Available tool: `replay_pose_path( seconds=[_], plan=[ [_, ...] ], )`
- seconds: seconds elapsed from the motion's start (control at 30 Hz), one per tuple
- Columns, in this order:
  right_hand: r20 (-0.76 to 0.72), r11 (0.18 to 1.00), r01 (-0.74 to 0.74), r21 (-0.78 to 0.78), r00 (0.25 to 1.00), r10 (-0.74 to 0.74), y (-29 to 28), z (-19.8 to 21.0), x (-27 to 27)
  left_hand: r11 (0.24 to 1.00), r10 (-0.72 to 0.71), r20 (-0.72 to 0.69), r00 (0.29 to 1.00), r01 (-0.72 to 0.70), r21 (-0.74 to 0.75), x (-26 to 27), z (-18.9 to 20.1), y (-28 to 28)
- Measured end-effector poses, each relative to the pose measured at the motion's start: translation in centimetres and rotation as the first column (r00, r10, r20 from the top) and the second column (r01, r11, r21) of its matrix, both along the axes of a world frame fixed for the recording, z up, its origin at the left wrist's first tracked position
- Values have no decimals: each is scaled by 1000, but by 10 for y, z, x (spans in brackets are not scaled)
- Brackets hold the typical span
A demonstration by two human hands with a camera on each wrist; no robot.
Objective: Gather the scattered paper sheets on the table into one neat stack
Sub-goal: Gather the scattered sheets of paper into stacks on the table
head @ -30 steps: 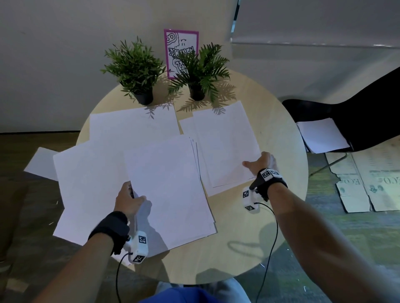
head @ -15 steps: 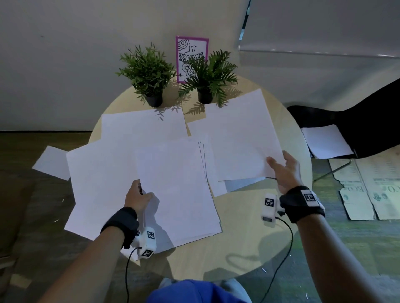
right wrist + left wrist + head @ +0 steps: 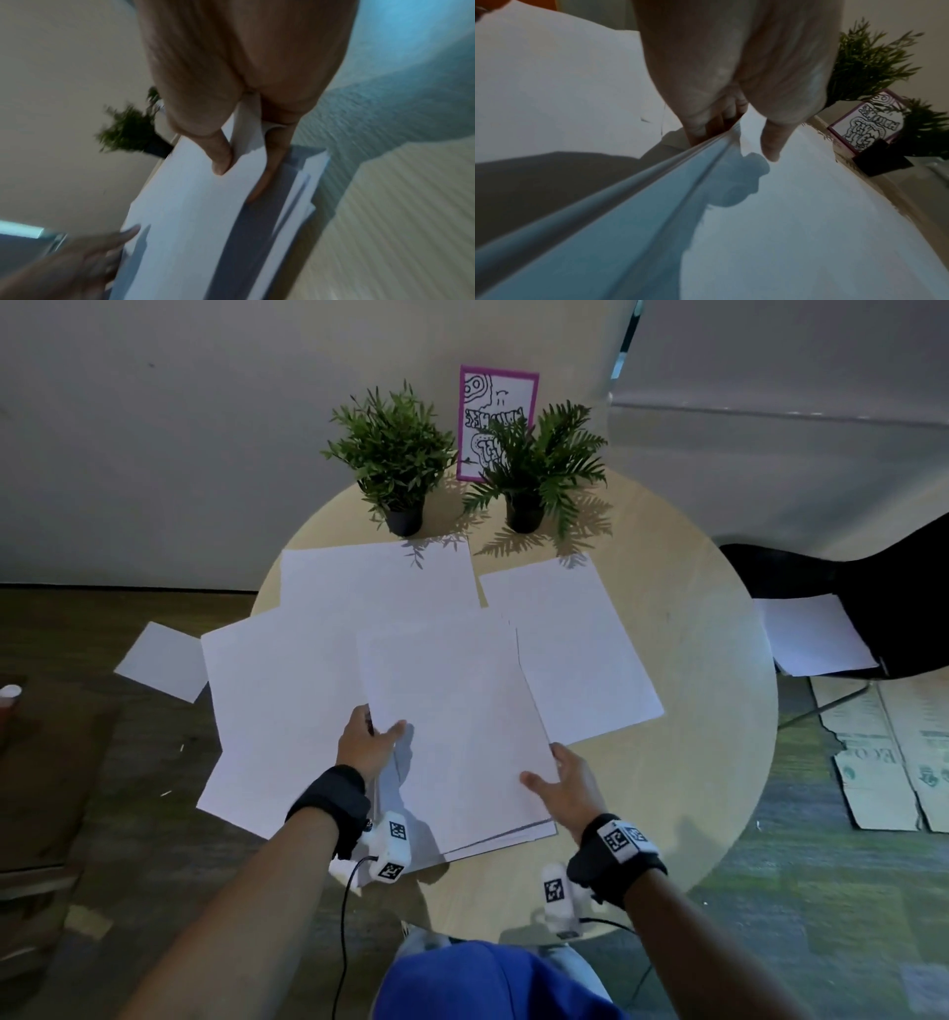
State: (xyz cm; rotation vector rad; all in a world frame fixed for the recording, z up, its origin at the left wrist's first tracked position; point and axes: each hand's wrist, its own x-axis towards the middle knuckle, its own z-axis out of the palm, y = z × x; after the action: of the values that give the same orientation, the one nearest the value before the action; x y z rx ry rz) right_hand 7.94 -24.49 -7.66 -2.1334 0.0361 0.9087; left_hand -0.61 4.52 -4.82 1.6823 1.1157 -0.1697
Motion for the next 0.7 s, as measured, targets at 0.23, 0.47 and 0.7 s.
replay_pose_path(
  seconds=[0.23, 0.47, 0.7],
  plan=[
    [238, 943, -168, -286, 941, 240, 16, 26, -2, 998, -60, -59, 996, 61, 14, 0, 5, -2],
    [445, 887, 150, -436, 893, 68, -17, 21, 99, 994, -75, -83, 994, 81, 77, 2, -2, 0],
    [317, 756, 121, -643, 941, 119, -37, 12, 163, 990, -61, -102, 993, 73, 120, 3, -9, 0]
  ],
)
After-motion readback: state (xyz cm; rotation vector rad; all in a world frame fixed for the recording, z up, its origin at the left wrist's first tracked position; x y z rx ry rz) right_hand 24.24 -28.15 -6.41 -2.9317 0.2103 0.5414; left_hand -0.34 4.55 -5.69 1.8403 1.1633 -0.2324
